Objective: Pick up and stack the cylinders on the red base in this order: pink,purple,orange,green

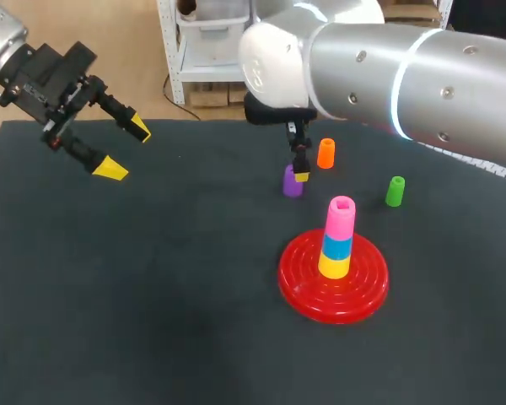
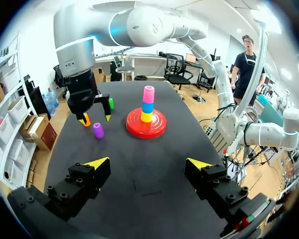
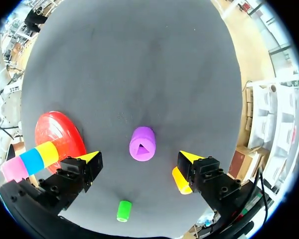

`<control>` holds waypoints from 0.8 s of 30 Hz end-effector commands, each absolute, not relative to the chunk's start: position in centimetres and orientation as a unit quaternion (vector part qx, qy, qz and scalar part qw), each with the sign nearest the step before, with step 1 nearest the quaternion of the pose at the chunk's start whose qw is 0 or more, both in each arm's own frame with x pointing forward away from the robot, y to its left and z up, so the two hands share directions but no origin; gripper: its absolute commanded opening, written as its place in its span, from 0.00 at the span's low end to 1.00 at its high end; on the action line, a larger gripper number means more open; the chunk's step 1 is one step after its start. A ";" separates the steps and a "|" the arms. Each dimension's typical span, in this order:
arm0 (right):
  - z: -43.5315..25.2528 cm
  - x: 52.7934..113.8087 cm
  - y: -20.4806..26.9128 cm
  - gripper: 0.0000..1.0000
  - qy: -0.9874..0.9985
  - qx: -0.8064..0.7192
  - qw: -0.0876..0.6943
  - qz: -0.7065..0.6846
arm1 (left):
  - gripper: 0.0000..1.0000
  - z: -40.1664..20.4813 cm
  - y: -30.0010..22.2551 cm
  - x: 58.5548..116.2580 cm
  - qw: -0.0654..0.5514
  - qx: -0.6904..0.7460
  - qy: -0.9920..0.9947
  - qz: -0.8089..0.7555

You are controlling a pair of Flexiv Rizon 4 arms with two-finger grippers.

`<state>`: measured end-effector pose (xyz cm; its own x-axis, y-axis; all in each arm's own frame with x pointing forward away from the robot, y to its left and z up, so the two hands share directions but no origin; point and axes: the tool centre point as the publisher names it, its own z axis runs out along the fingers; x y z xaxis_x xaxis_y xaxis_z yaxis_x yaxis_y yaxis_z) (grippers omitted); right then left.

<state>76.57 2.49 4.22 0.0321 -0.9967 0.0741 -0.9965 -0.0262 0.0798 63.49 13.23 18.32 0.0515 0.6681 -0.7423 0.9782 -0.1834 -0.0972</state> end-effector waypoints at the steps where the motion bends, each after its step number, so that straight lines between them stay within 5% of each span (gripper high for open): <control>1: 3.9 75.6 2.0 1.00 -0.697 0.716 0.039 0.009 | 1.00 18.3 13.3 63.7 0.225 0.690 0.596 -0.343; 22: 3.0 75.2 2.9 1.00 -0.692 0.720 0.035 0.017 | 1.00 18.3 13.3 63.7 0.225 0.690 0.596 -0.343; 24: 3.0 75.2 2.9 0.93 -0.693 0.720 0.035 0.017 | 1.00 18.3 13.3 63.7 0.225 0.690 0.596 -0.343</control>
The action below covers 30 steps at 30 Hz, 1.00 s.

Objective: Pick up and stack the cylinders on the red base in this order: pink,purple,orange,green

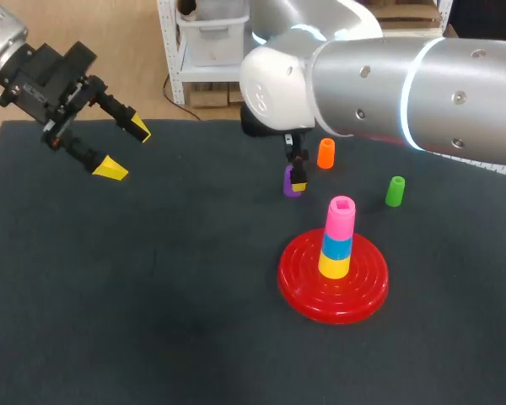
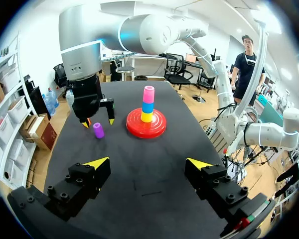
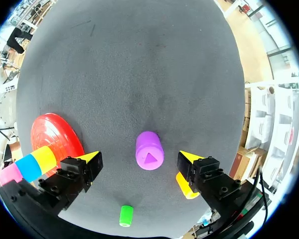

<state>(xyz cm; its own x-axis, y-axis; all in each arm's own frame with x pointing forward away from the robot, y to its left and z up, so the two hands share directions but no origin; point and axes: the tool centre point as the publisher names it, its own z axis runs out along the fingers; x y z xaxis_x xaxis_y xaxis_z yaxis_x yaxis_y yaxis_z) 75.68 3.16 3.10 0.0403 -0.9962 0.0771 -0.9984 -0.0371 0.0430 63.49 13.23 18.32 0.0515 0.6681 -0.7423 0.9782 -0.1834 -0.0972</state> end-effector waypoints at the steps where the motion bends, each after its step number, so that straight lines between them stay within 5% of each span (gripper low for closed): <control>1: 3.0 75.2 2.9 0.84 -0.693 0.720 0.035 0.017 | 1.00 18.3 13.3 63.7 0.225 0.690 0.596 -0.343; 5: 2.8 75.2 2.8 0.52 -0.696 0.717 0.034 0.016 | 1.00 18.3 13.3 63.7 0.225 0.690 0.596 -0.343; 14: 2.6 75.1 2.4 0.32 -0.699 0.714 0.039 0.017 | 1.00 18.3 13.3 63.7 0.225 0.690 0.596 -0.343; 18: 2.6 75.0 2.4 0.00 -0.700 0.713 0.041 0.018 | 1.00 18.3 13.3 63.7 0.225 0.690 0.596 -0.343; 22: 2.6 75.2 2.5 0.00 -0.699 0.714 0.043 0.023 | 1.00 18.3 13.3 63.7 0.225 0.690 0.596 -0.343; 23: 2.5 75.2 2.5 0.12 -0.699 0.714 0.044 0.024 | 1.00 18.3 13.3 63.7 0.225 0.690 0.596 -0.343; 25: 2.6 75.3 2.5 0.78 -0.699 0.713 0.046 0.026 | 1.00 18.3 13.3 63.7 0.225 0.690 0.596 -0.343; 26: 2.6 75.4 2.5 1.00 -0.699 0.713 0.046 0.028 | 1.00 18.3 13.3 63.7 0.225 0.690 0.596 -0.343; 30: 2.8 75.7 2.5 1.00 -0.701 0.711 0.046 0.031 | 1.00 18.3 13.3 63.7 0.225 0.690 0.596 -0.343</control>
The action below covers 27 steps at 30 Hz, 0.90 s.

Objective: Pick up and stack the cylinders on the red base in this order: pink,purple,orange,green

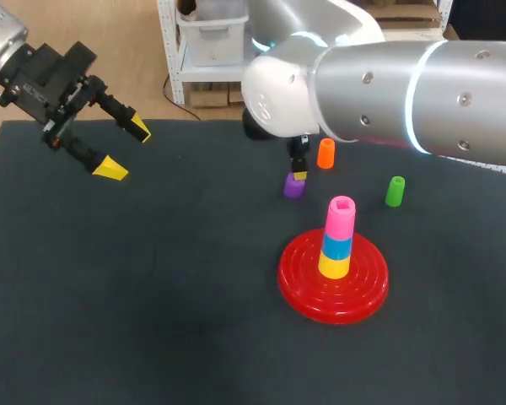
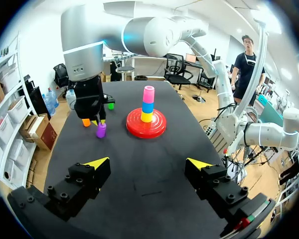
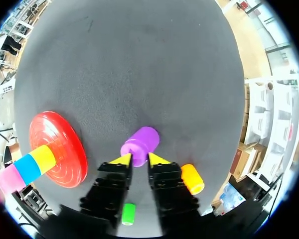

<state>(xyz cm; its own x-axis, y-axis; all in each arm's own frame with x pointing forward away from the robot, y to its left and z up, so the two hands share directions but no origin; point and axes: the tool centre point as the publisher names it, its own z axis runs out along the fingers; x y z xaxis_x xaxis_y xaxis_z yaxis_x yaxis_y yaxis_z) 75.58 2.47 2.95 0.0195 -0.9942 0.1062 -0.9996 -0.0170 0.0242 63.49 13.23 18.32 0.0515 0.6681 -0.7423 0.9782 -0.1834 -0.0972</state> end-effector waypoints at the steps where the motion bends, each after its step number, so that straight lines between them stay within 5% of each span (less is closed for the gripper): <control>1: 2.8 75.8 2.5 1.00 -0.702 0.710 0.045 0.032 | 1.00 18.3 13.3 63.7 0.225 0.690 0.596 -0.343; 27: 3.4 76.9 2.5 1.00 -0.709 0.704 0.028 0.034 | 1.00 18.3 13.3 63.7 0.225 0.690 0.596 -0.343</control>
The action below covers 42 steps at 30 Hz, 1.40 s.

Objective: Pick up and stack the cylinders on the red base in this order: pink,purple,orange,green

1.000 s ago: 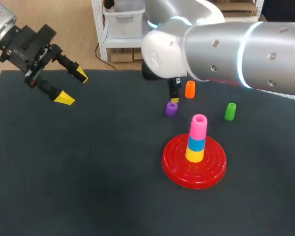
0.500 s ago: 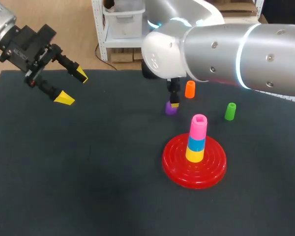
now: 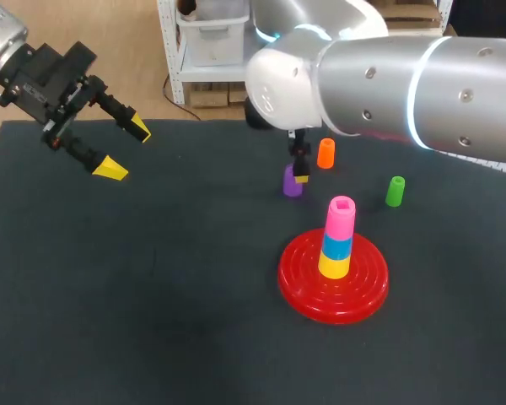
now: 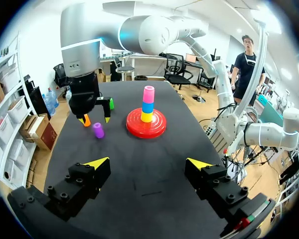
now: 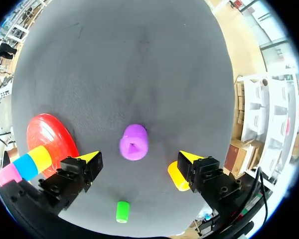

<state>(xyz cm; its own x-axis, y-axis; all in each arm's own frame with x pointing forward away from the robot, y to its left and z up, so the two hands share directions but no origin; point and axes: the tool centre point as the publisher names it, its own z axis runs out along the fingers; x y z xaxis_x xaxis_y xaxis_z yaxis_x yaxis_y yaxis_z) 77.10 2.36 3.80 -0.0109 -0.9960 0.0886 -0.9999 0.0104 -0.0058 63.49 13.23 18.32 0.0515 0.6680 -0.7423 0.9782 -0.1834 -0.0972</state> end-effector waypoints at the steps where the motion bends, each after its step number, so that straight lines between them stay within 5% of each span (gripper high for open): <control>1: 3.3 76.8 2.6 1.00 -0.709 0.704 0.029 0.034 | 1.00 18.3 13.3 63.7 0.225 0.690 0.596 -0.343; 14: 2.7 76.5 2.7 1.00 -0.711 0.702 0.020 0.037 | 1.00 18.3 13.3 63.7 0.225 0.690 0.596 -0.343; 15: 2.7 76.4 2.8 0.93 -0.711 0.702 0.020 0.036 | 1.00 18.3 13.3 63.7 0.225 0.690 0.596 -0.343; 18: 2.7 76.3 2.8 0.49 -0.712 0.701 0.019 0.034 | 1.00 18.3 13.3 63.7 0.225 0.690 0.596 -0.343; 21: 2.4 76.2 2.7 0.24 -0.714 0.699 0.020 0.035 | 1.00 18.3 13.3 63.7 0.225 0.690 0.596 -0.343; 22: 2.4 76.2 2.7 0.04 -0.715 0.698 0.021 0.035 | 1.00 18.3 13.3 63.7 0.225 0.690 0.596 -0.343; 23: 2.3 76.2 2.7 0.00 -0.715 0.698 0.021 0.035 | 1.00 18.3 13.3 63.7 0.225 0.690 0.596 -0.343; 34: 2.4 76.1 2.5 0.00 -0.723 0.689 0.022 0.041 | 1.00 18.3 13.3 63.7 0.225 0.690 0.596 -0.343; 42: 9.3 76.0 2.1 0.00 -0.719 0.691 -0.004 0.074 | 1.00 18.3 13.3 63.7 0.225 0.690 0.596 -0.343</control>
<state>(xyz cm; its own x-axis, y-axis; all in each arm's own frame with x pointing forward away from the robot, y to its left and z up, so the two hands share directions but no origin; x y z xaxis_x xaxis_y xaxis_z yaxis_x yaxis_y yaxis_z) 77.80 2.71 6.19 -0.0442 -0.9929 0.1103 -0.9959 0.0352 -0.0829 63.49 13.23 18.32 0.0515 0.6680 -0.7423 0.9782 -0.1835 -0.0972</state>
